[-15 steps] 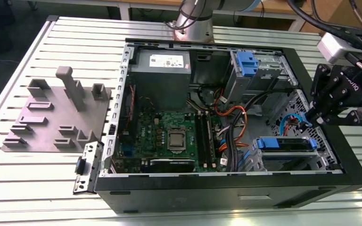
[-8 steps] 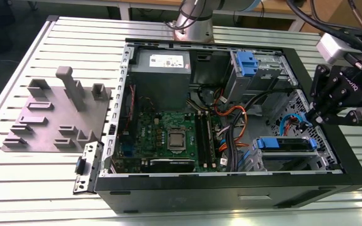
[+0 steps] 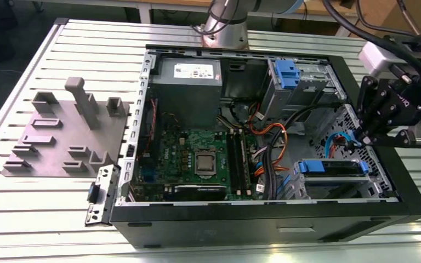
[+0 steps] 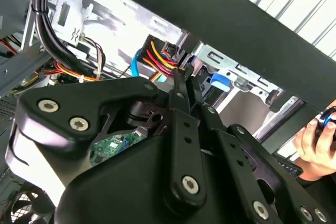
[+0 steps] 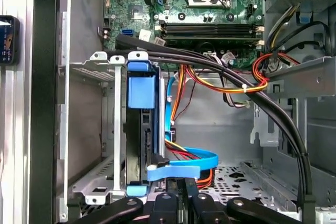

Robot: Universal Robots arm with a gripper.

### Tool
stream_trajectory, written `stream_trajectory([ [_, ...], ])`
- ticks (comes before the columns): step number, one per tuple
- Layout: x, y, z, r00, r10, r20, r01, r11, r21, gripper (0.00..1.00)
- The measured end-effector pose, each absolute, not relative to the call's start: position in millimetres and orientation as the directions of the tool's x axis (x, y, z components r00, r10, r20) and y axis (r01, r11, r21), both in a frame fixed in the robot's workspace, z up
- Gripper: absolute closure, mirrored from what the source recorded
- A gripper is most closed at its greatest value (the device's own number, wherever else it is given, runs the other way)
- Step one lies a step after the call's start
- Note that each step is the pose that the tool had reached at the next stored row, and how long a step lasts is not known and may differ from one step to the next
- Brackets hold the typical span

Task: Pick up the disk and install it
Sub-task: 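Insert the first disk wire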

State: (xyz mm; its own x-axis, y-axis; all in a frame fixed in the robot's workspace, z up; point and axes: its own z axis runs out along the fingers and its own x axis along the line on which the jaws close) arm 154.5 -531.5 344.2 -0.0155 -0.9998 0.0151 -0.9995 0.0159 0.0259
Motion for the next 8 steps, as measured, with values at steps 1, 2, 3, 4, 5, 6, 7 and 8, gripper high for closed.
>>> stream_trajectory([
  [1, 153.3, -531.9, 344.2, -0.015, -1.000, 0.015, -1.000, 0.016, 0.024, 0.83],
  [2, 152.5, -532.6, 344.2, -0.015, -1.000, 0.015, -1.000, 0.015, 0.022, 0.83],
  [3, 151.2, -533.8, 344.3, -0.015, -1.000, 0.015, -1.000, 0.015, 0.020, 0.83],
  [4, 150.0, -535.0, 344.3, -0.014, -1.000, 0.015, -1.000, 0.014, 0.019, 0.83],
  [5, 148.8, -536.4, 344.2, -0.014, -1.000, 0.015, -1.000, 0.014, 0.017, 0.83],
  [6, 147.8, -537.9, 344.3, -0.013, -1.000, 0.015, -1.000, 0.013, 0.016, 0.83],
  [7, 146.9, -539.2, 344.3, -0.013, -1.000, 0.015, -1.000, 0.013, 0.015, 0.83],
  [8, 146.2, -540.6, 344.3, -0.013, -1.000, 0.015, -1.000, 0.013, 0.015, 0.83],
])
